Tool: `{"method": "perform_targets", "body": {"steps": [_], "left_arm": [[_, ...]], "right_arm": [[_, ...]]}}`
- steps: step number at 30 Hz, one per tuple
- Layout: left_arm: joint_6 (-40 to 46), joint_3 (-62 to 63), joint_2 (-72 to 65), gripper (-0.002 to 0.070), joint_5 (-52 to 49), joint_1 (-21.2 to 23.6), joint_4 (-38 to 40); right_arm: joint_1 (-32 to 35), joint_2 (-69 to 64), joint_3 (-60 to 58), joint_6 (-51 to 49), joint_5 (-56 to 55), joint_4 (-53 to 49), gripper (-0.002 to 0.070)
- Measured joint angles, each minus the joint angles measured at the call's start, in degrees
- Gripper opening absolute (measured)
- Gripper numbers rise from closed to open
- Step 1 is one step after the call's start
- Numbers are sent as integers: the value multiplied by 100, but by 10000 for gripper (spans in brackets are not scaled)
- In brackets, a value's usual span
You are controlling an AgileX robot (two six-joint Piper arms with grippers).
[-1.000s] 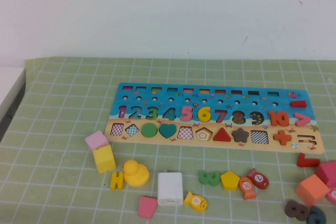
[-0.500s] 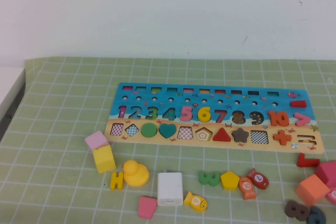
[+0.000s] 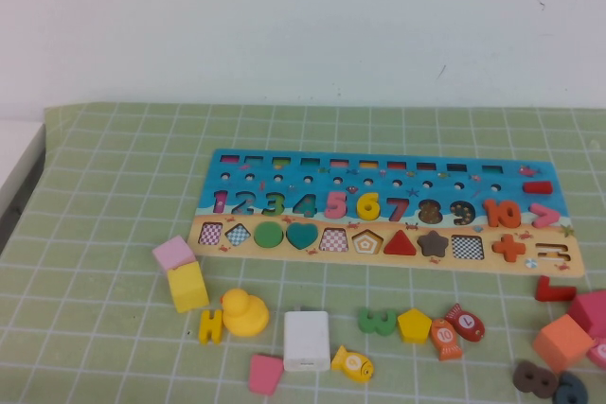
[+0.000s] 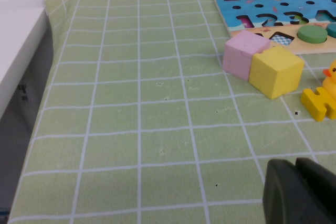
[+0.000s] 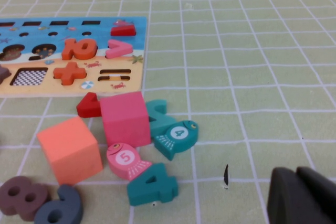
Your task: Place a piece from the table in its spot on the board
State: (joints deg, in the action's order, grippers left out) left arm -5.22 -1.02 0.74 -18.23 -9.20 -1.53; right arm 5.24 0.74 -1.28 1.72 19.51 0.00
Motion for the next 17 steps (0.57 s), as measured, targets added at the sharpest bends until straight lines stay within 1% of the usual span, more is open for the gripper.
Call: {"method": "perform_targets", "body": {"steps": [17], "left_arm": [[0, 0, 0, -2, 0, 0, 0]], "right_arm": [[0, 0, 0, 0, 0, 40, 4]]}}
